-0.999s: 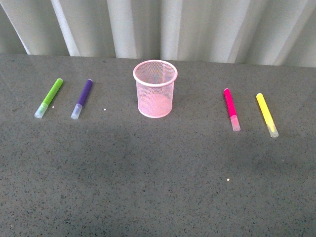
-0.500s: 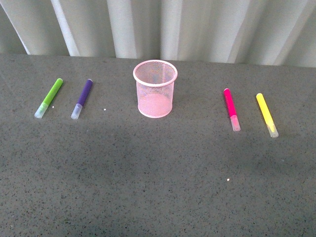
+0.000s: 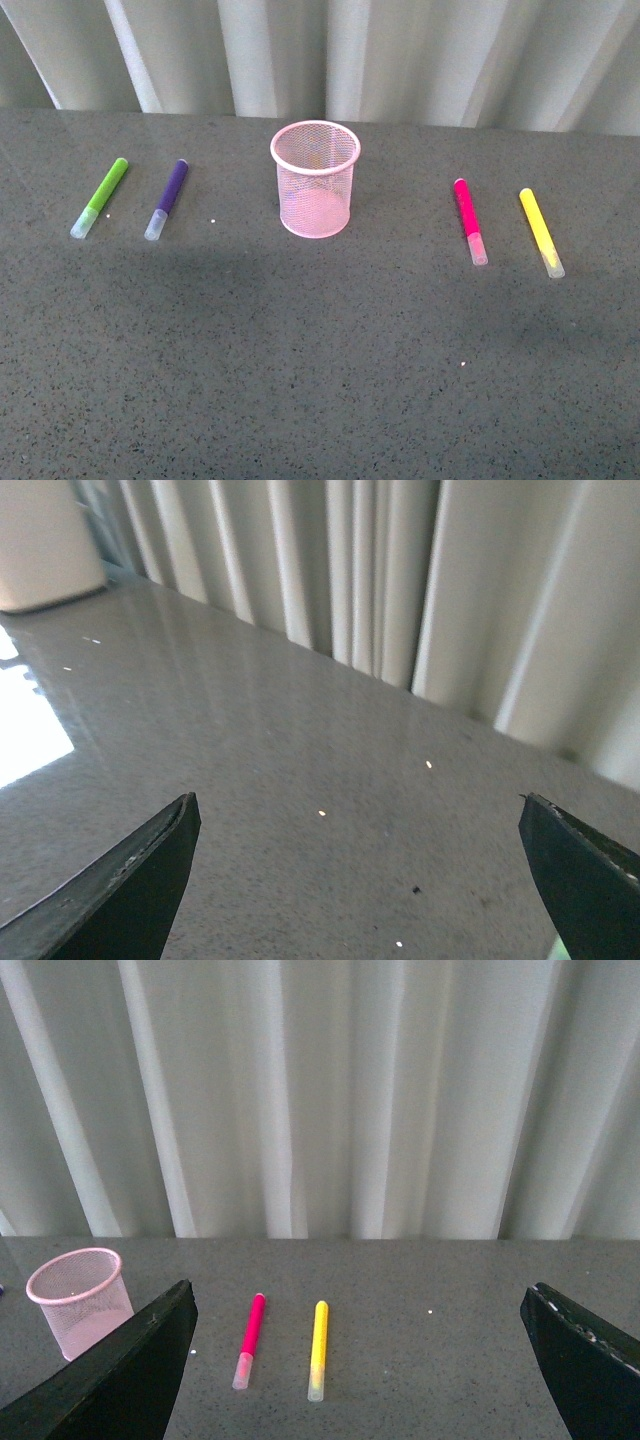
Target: Insert purple and pink pens into pink cup
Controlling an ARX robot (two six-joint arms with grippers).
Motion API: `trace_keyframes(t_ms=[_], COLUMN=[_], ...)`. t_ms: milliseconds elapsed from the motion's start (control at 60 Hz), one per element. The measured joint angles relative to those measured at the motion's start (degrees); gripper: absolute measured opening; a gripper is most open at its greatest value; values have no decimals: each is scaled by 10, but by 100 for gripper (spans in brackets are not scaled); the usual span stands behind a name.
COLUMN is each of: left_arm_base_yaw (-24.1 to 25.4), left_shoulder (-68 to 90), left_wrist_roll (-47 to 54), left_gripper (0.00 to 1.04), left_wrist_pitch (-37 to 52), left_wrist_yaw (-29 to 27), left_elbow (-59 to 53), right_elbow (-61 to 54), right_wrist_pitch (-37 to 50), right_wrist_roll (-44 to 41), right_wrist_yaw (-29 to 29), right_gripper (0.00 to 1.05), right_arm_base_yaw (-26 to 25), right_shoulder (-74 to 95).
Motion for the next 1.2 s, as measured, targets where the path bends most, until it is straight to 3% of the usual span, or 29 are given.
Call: trace_keyframes(t_ms=[200,483,783,1199], left_arm_base_yaw=[42,38,3,-56], left_shoulder=[168,349,501,618], left_wrist_roll=[-14,7,-27,23], left_gripper=[98,98,98,98], left_wrist_pitch=[-126,-275,-392,-420], left_wrist_yaw=[146,218,287,351], left_elbow=[156,360,501,623], right_elbow=[0,0,0,0], right_wrist_pitch=[0,0,0,0], right_wrist_roll=[0,0,0,0], right_wrist_yaw=[0,0,0,0], right_gripper=[98,98,98,98], right_arm_base_yaw=[0,0,0,0], right_shoulder=[0,0,0,0])
